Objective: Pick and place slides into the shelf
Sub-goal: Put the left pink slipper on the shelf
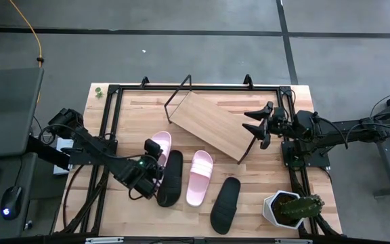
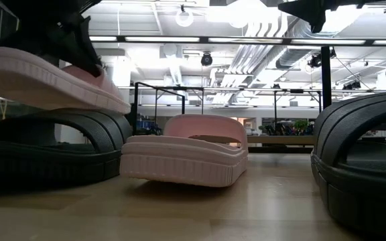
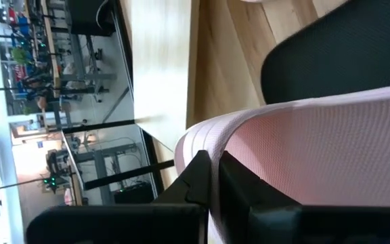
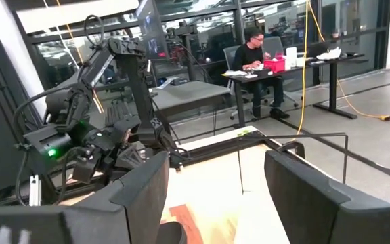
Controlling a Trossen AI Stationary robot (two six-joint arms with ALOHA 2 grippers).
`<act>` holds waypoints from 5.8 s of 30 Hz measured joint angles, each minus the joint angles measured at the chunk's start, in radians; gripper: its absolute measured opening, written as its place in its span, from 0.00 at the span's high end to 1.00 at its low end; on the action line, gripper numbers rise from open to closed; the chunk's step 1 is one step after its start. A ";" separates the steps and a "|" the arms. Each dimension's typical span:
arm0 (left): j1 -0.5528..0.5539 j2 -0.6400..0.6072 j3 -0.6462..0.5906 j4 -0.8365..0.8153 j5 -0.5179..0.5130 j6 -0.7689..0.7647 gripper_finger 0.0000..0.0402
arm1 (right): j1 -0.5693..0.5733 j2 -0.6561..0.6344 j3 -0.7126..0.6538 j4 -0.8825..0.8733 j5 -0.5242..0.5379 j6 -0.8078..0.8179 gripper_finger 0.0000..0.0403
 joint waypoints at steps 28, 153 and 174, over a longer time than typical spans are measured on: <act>0.060 0.000 0.191 0.223 -0.083 0.521 1.00 | 0.000 0.001 0.000 -0.075 -0.044 0.173 0.42; 0.690 0.001 0.159 0.711 0.519 1.159 1.00 | -0.193 0.422 0.163 0.061 -0.407 0.139 0.42; 0.883 0.014 0.160 0.724 0.682 1.223 1.00 | -0.269 0.422 0.163 0.067 -0.469 0.120 0.42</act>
